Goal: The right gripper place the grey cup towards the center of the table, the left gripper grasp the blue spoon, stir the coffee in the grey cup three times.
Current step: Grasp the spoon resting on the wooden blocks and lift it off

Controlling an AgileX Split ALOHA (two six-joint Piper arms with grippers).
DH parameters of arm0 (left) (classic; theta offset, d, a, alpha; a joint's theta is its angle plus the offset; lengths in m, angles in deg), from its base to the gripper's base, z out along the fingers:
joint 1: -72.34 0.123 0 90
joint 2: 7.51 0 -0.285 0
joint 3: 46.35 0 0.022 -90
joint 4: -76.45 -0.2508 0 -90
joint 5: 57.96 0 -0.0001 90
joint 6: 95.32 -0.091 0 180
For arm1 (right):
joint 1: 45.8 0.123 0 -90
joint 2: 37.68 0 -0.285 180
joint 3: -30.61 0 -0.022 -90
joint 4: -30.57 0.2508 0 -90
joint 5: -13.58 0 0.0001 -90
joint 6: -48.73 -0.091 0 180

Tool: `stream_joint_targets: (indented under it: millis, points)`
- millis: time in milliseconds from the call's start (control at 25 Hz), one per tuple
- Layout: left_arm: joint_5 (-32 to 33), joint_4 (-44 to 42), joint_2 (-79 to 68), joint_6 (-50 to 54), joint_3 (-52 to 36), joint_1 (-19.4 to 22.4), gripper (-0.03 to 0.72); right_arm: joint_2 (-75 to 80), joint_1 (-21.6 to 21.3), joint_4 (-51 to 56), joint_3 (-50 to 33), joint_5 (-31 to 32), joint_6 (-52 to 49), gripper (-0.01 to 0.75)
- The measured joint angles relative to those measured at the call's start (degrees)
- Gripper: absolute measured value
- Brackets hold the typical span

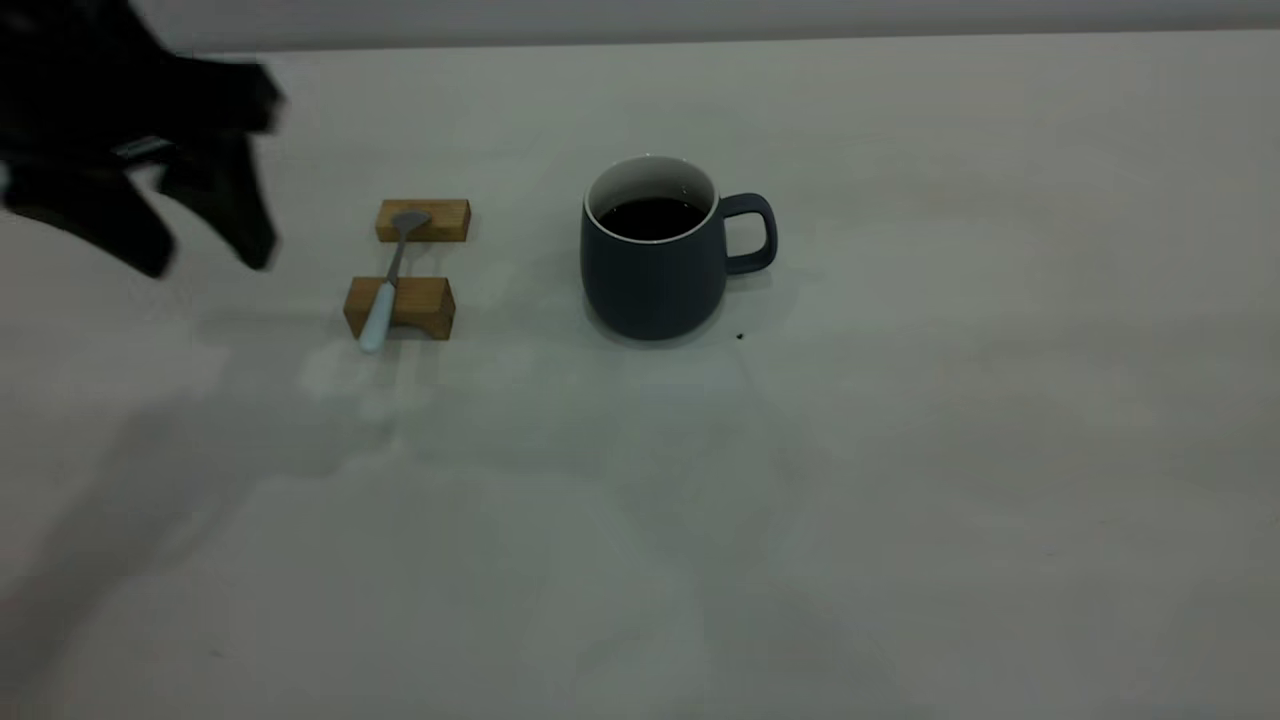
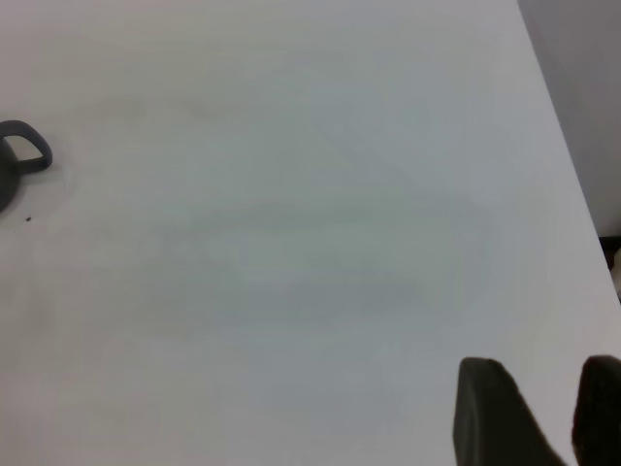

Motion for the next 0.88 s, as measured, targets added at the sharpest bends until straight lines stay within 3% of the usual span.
stream_joint_targets:
  millis: [360, 880]
  points:
    - [0.12, -0.82, -16.79, 1.75, 14.00, -2.62, 0.595, 0.00, 0.00, 0.00, 0.00, 0.00, 0.00, 0.239]
    - [-2.69, -0.93, -22.02, 3.61, 16.11, -2.62, 0.595, 0.00, 0.00, 0.00, 0.00, 0.00, 0.00, 0.239]
